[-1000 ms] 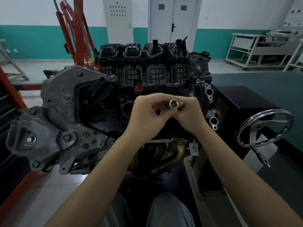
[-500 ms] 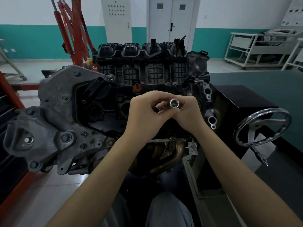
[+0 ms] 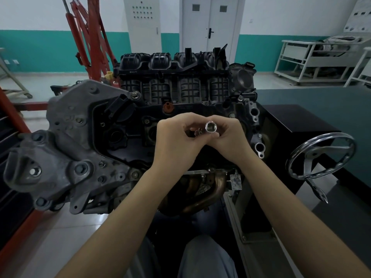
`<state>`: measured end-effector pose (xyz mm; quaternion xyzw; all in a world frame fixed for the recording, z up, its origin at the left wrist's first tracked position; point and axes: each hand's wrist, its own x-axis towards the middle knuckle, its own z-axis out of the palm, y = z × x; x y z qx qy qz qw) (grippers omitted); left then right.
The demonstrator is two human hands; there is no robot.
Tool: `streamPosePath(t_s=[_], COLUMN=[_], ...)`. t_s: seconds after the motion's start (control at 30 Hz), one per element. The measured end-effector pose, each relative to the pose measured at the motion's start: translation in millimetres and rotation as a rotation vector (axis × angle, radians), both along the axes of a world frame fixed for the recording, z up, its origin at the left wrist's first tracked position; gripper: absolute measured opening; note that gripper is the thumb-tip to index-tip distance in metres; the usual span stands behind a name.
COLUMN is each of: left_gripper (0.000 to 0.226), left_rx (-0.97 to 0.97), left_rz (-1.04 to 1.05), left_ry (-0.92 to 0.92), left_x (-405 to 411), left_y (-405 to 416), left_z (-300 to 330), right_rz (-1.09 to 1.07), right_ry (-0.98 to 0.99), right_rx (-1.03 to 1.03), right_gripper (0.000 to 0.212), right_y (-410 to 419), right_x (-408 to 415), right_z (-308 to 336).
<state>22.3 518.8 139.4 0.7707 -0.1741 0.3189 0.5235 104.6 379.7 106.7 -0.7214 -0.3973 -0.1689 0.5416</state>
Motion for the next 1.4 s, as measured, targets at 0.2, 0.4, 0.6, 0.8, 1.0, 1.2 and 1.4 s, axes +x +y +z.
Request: streamPosePath(t_s=[0.2, 0.4, 0.6, 0.8, 1.0, 1.2, 1.4], left_gripper=[0.028, 0.03, 0.028, 0.023, 0.025, 0.022, 0.024], left_rx=[0.052, 0.038, 0.002, -0.01, 0.02, 0.009, 0.008], left_rz=[-0.181, -0.034, -0.187, -0.04, -0.179, -0.01, -0.2], left_ry=[0.062, -0.006, 0.024, -0.016, 0.034, -0.015, 0.06], left_x=[0.7, 1.4, 2.9, 2.9, 1.9, 0.4, 1.3], left_y=[3.8, 0.9, 4.8, 3.9, 7.7, 5.3, 9.7], left_z=[2.3, -0.6, -3.9, -4.8, -5.2, -5.2, -4.4], right_rz=[-0.068, -0.025, -0.036, 0.007, -0.034, 0.012, -0.026], right_ry=[-0.025, -0.034, 0.007, 0.009, 0.021, 0.032, 0.021], right_rx=[-0.013, -0.025, -0.009, -0.019, -0.007, -0.023, -0.016], right_gripper=[0.016, 0.025, 0.023, 0.027, 0.025, 0.027, 0.021], right_y=[1.4, 1.3, 1.6, 0.7, 1.4, 1.6, 1.0], right_x=[3.5, 0.7, 0.9, -0.7, 0.0, -0.9, -0.4], right_z=[-2.8, -1.2, -0.9, 0.7, 0.1, 1.3, 0.8])
